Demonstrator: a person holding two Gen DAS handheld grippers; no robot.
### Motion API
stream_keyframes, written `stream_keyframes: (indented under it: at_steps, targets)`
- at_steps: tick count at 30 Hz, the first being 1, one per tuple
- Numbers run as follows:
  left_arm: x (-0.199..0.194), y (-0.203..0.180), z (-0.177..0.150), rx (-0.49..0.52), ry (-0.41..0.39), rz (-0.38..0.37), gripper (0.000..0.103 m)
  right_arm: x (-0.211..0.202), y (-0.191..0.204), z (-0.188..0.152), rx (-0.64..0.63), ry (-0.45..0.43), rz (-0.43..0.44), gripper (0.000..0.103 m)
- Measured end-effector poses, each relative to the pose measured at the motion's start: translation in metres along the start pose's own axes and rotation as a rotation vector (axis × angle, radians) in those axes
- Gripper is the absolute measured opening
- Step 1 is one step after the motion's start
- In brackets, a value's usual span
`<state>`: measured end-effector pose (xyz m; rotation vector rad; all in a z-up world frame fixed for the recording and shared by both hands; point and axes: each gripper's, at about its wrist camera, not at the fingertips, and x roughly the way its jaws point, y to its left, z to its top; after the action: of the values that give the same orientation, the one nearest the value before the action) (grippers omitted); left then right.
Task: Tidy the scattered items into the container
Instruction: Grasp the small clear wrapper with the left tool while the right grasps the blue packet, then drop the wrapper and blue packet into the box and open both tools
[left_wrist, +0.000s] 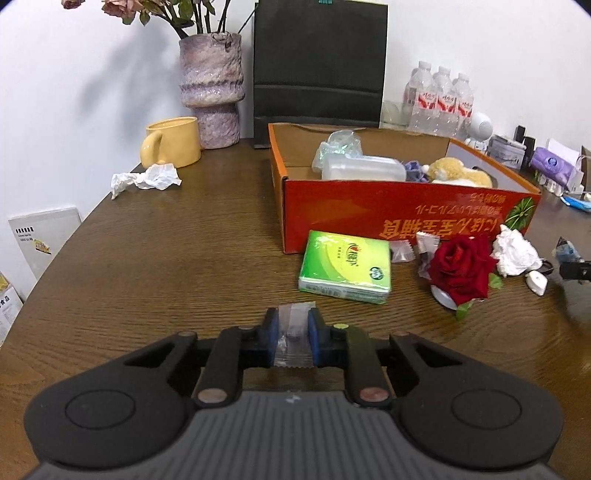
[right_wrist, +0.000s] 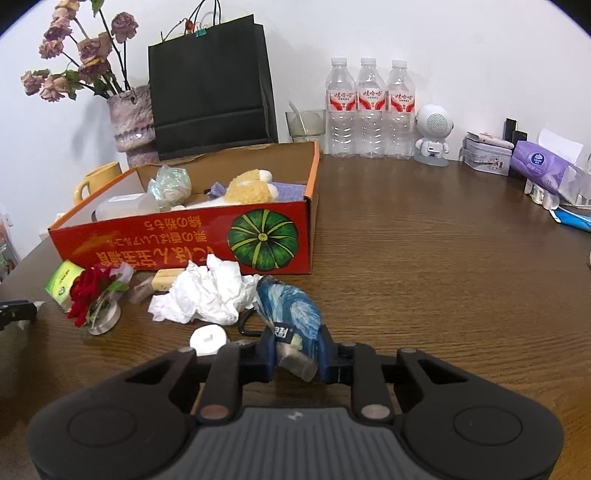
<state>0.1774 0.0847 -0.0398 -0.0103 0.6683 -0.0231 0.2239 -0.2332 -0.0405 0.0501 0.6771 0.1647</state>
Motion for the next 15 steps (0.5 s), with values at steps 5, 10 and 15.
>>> stream_keyframes:
  at_steps: [5,10,15]
  targets:
    - [-0.026,-0.006,0.015,0.020,-0.063,-0.066,0.017,-0.020,0.006,0.005,-0.021,-0.042,0.005,0.020]
    - [-0.054,-0.019,0.066,0.077,-0.203,-0.091,0.017,-0.053,0.019,0.042,-0.093,-0.148,0.058,0.020]
    - [-0.039,-0.037,0.136,0.076,-0.258,-0.092,0.018,-0.048,0.044,0.103,-0.183,-0.201,0.116,0.020]
